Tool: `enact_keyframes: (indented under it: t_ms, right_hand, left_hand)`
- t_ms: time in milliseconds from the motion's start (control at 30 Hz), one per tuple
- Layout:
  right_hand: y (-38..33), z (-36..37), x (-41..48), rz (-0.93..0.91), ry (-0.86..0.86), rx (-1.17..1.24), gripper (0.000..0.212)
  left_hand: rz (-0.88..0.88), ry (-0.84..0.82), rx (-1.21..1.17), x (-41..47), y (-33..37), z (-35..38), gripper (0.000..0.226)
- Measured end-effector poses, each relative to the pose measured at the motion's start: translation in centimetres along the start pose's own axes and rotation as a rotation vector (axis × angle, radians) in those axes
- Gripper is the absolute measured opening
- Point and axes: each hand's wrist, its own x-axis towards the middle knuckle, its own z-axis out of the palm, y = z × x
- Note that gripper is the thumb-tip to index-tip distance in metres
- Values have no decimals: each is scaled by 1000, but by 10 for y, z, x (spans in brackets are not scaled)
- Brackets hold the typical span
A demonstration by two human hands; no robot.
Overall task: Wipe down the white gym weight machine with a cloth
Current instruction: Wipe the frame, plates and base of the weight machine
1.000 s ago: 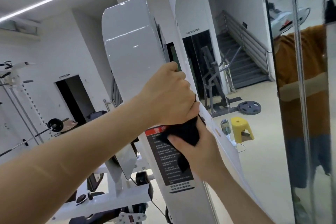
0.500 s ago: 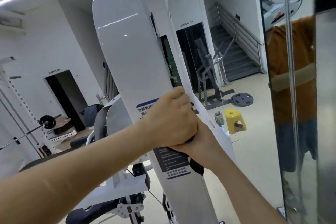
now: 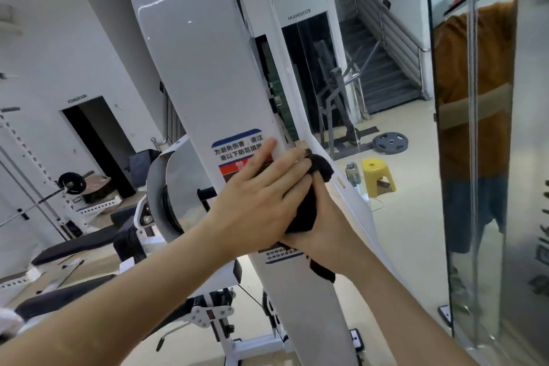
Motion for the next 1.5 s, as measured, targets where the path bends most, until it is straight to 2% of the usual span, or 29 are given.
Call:
enact_keyframes:
  t_ms: [67,133,234,367,467,601,701,801,901,968,1034,1168,1268,1368,1501]
  right_hand:
    - [-14,-4,21,-68,-49,-62,102]
    - [-16,-7,33,-105,-96,-60,99]
    - [-3,-3,20,-56,-58,14,91]
    - [17,-9,-21,53,9,-5,76]
    - [9,-27,-23,85,-1,-18,67]
    - [-18,-12,1,-6,-6,158,75]
    - [-29,10,17,-45,178,57,62]
    - [-31,20,26,-66,379,-152,57]
    - [-34,18,35,-91,475,-264,71]
    - [-36,16,39,-91,354,-161,85]
    - [-31,16,36,-64,224,-67,87]
    - [3,21,-5,-8,255,-73,74]
    - [24,27,-41,85,296,-84,64]
    - [20,27,-32,97,315,-107,49]
    - [-2,21,5,-47,254,-155,70]
  left_hand:
    - [-54,3,2,-1,-3,-4,43]
    - [-174,59,-42,-3,-6,-7,44]
    - [-337,160,-62,-8,5,-7,39]
    - [-470,276,-58,-18,36,5,26]
    - [-498,351,-158,-26,50,11,17]
    - [-615,372,-333,-24,54,10,16]
    - [-727,309,-430,-20,59,4,20]
    - [-788,273,-557,-18,59,-1,23]
    - [-789,237,-639,-21,55,-3,18]
    - [-771,236,-710,-27,53,-3,17]
    - [-702,287,-723,-35,49,-4,18]
    - [-466,462,-463,-38,24,5,20]
    - [-318,423,-269,-20,5,18,33]
    - [-281,398,-34,-11,-1,29,47]
    - [-287,442,-93,-16,-6,38,52]
